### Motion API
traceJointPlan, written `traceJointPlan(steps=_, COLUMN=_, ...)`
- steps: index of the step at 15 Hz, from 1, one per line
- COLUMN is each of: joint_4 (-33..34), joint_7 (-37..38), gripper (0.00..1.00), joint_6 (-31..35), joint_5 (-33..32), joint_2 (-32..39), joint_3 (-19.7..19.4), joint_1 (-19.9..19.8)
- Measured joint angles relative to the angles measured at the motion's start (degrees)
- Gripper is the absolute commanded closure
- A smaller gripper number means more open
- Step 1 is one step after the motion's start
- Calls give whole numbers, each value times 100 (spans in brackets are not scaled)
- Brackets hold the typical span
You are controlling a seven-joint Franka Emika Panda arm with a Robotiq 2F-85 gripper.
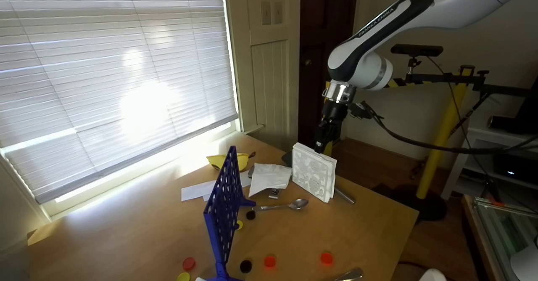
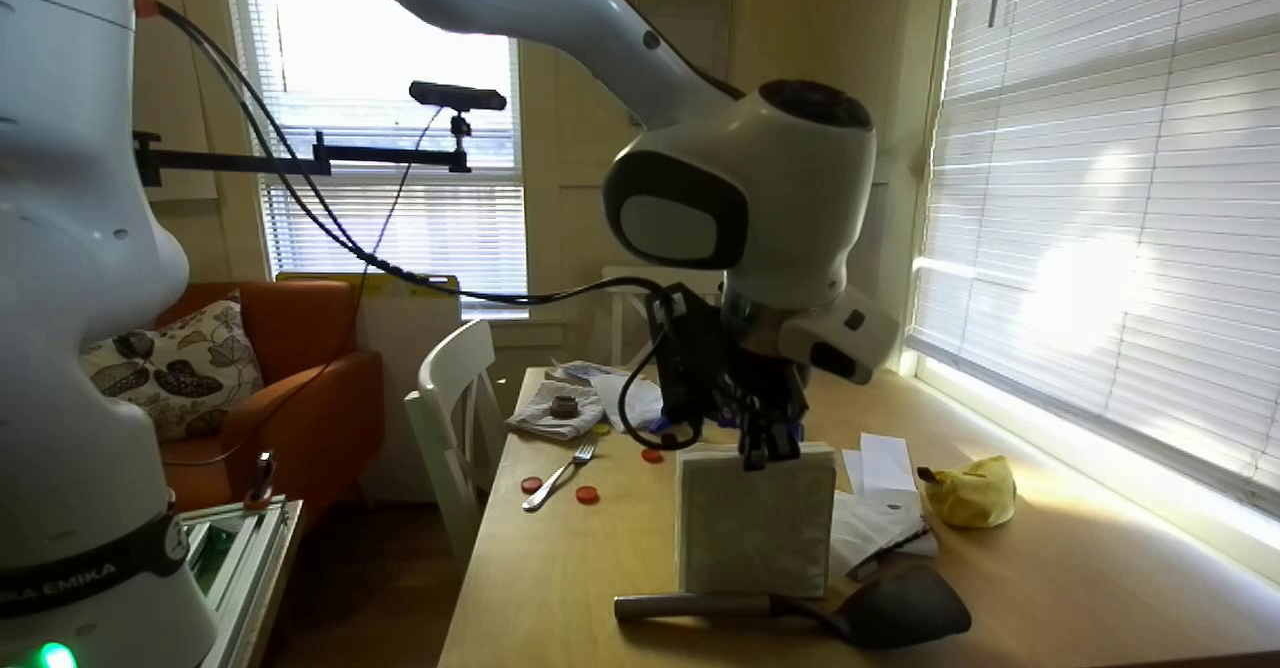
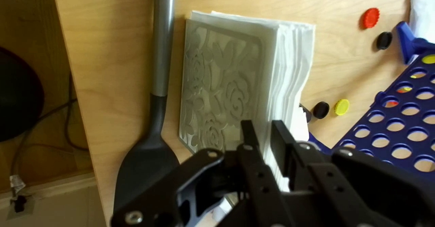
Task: Move the stack of tissues to the right then remove a tissue from the stack
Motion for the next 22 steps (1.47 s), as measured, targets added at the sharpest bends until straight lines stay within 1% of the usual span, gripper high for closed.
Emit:
traceJointPlan(steps=3, joint_4=0, joint_7=0, gripper=80, joint_6=0, joint_5=0, joint_2=1, joint_3=2, joint_1=4)
traceJointPlan(steps=9, joint_4=-4, joint_7=0, gripper=78, joint_6=0, joint_5=0, joint_2=9, joint_3=-49, joint_1=-8)
traceJointPlan(steps=13, joint_4=-5, joint_7=0, gripper=80, joint_6=0, joint_5=0, joint_2=28, joint_3=-72, joint_1=-18)
traceJointPlan(steps=14, joint_4=-6, joint_7=1, gripper=85, joint_6=0, joint_5=0, joint_2=34, joint_3=-72, joint_1=-18)
traceJointPlan(steps=15, joint_4=-6, joint_7=3, gripper=95, joint_6=0, joint_5=0, joint_2=40, joint_3=-72, joint_1=-18)
traceJointPlan(steps=16, joint_4=-6, joint_7=3, gripper=100, joint_6=0, joint_5=0, joint_2=47, joint_3=-72, joint_1=-18)
traceJointPlan(steps=20, joint_4=-7, joint_7=4, gripper=96, joint_6=0, joint_5=0, joint_2=76, joint_3=-70, joint_1=-12)
traceJointPlan(steps=22, joint_4=-7, joint_7=5, gripper=100, joint_6=0, joint_5=-1, joint_2=81, joint_3=-64, joint_1=-9)
